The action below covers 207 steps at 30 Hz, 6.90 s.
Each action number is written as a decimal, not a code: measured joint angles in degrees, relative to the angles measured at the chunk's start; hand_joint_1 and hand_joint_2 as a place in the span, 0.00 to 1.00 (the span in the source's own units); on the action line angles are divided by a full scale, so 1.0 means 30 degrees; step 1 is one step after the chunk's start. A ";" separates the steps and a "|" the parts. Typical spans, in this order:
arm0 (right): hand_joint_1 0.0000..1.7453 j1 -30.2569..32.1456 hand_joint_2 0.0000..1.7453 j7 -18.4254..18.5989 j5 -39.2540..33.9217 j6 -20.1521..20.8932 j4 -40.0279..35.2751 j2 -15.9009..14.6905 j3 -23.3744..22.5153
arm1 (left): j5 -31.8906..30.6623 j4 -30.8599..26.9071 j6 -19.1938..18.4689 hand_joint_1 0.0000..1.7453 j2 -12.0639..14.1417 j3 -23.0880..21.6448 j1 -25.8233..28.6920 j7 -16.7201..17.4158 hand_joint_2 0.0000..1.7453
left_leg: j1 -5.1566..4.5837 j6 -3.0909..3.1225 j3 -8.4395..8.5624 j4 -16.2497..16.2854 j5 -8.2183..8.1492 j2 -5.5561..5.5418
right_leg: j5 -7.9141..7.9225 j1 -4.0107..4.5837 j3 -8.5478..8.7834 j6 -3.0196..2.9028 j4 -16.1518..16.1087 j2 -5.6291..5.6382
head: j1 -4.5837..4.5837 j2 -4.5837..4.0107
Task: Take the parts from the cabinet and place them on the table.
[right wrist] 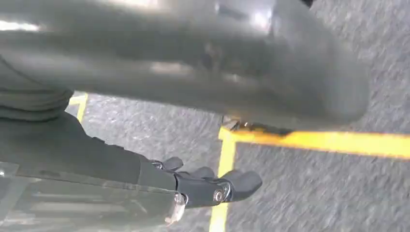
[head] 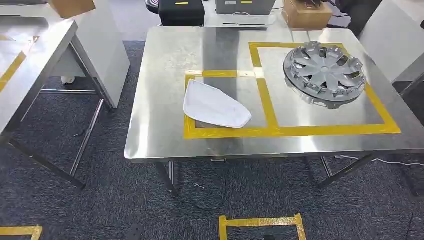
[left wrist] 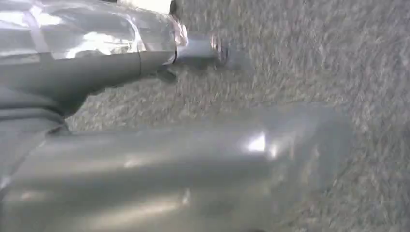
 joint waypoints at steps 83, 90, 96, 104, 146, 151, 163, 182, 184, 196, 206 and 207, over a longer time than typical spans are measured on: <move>0.00 0.0248 0.00 0.1362 -0.0627 -0.0903 -0.0983 -0.0714 0.0051 | 0.1611 0.0554 0.0765 0.00 0.1049 0.0007 -0.0317 0.0721 0.00 | 0.0187 0.0258 0.0814 -0.0579 -0.0407 -0.0171 | -0.2437 -0.0786 -0.3675 0.1706 0.6108 -0.0090 | -0.1261 0.0000; 0.00 0.0140 0.00 0.1370 -0.0648 -0.0896 -0.1041 -0.0714 0.0051 | 0.1574 0.0576 0.0765 0.00 0.1056 0.0007 -0.0337 0.0758 0.00 | 0.0141 -0.0397 -0.0224 -0.0430 0.0663 -0.0043 | -0.0308 -0.0879 0.0806 0.1490 -0.0567 0.0046 | -0.0860 0.0000; 0.00 0.0206 0.00 0.1654 -0.0823 -0.0750 -0.1063 -0.0568 0.0087 | 0.1603 0.0627 0.0809 0.00 0.1260 0.0000 -0.0322 0.1064 0.00 | 0.0298 -0.0936 -0.1374 0.2563 -0.2388 -0.0128 | 0.0685 -0.0796 -0.0261 0.0472 -0.0547 -0.0154 | -0.1094 0.0000; 0.00 0.0228 0.00 0.0604 -0.1195 -0.0568 -0.1063 0.0139 0.0117 | 0.1676 0.0634 0.0962 0.00 0.1880 0.0000 -0.0432 0.0823 0.00 | 0.0144 -0.0532 0.2501 -0.0187 -0.1747 -0.0193 | 0.1485 -0.0558 -0.2408 0.0662 0.0667 -0.0188 | -0.1568 0.0000; 0.00 0.0249 0.00 -0.0503 -0.1173 -0.1938 -0.1114 -0.0226 0.1545 | 0.2055 0.0860 0.0969 0.00 0.1333 0.0000 -0.0301 0.0029 0.00 | 0.0231 0.0208 0.0704 0.0004 -0.0782 -0.0130 | -0.1616 -0.0763 -0.2901 0.1443 0.5391 -0.0078 | -0.0497 0.0000; 0.00 0.0150 0.00 -0.0641 -0.1217 -0.1894 -0.1114 -0.0320 0.1552 | 0.2055 0.0875 0.0976 0.00 0.1231 0.0000 -0.0321 -0.0029 0.00 | 0.0096 -0.0032 0.0609 0.0055 -0.0659 -0.0012 | 0.0458 -0.0462 -0.0865 0.0703 0.0585 -0.0299 | -0.0190 0.0000; 0.00 0.0238 0.00 -0.0678 -0.1297 -0.1850 -0.1114 -0.0364 0.1566 | 0.2062 0.0926 0.1006 0.00 0.1195 0.0000 -0.0304 -0.0044 0.00 | 0.0337 -0.0843 0.0074 0.1891 -0.1095 -0.0563 | 0.0719 -0.0777 -0.1230 0.0677 0.0476 0.0497 | -0.0759 0.0000; 0.00 0.0148 0.00 -0.0801 -0.1625 -0.1749 -0.1114 -0.0342 0.1574 | 0.2084 0.0962 0.1013 0.00 0.1129 -0.0008 -0.0334 0.0168 0.00 | 0.0167 -0.0186 0.0737 0.0286 -0.1143 0.1921 | 0.0566 -0.0395 -0.1555 0.0891 0.0762 -0.1256 | 0.0028 0.0000; 0.00 0.0290 0.00 -0.0801 -0.1661 -0.1749 -0.1107 -0.0371 0.1574 | 0.2077 0.0962 0.1013 0.00 0.1063 -0.0008 -0.0361 0.0168 0.00 | 0.0184 -0.0362 0.0961 0.0138 -0.1122 0.2311 | 0.0696 -0.0371 -0.1558 0.0684 0.0525 -0.0866 | 0.0072 0.0000; 0.00 0.0181 0.00 -0.0728 -0.1814 -0.1705 -0.1114 -0.0335 0.1581 | 0.2069 0.1013 0.1013 0.00 0.1136 -0.0015 -0.0218 0.0248 0.00 | 0.0808 -0.0863 0.0694 0.0509 -0.1308 -0.2691 | 0.0687 -0.0850 -0.1901 0.1023 0.1130 0.1864 | -0.0527 0.0000; 0.00 0.0163 0.00 -0.0685 -0.1829 -0.1683 -0.1114 -0.0284 0.1588 | 0.2033 0.1035 0.1027 0.00 0.1173 -0.0008 -0.0175 0.0285 0.00 | 0.0532 -0.0118 0.1008 0.0369 -0.1499 0.0942 | -0.1352 -0.0953 -0.4924 0.1793 0.6605 -0.0019 | 0.0036 0.0000; 0.00 0.0254 0.00 -0.0685 -0.1829 -0.1683 -0.1114 -0.0284 0.1588 | 0.2033 0.1035 0.1027 0.00 0.1173 -0.0008 -0.0227 0.0285 0.00 | 0.0499 -0.0142 0.1065 0.0369 -0.1553 0.1174 | -0.0658 -0.0945 -0.4500 0.1721 0.5818 -0.0046 | 0.0050 0.0000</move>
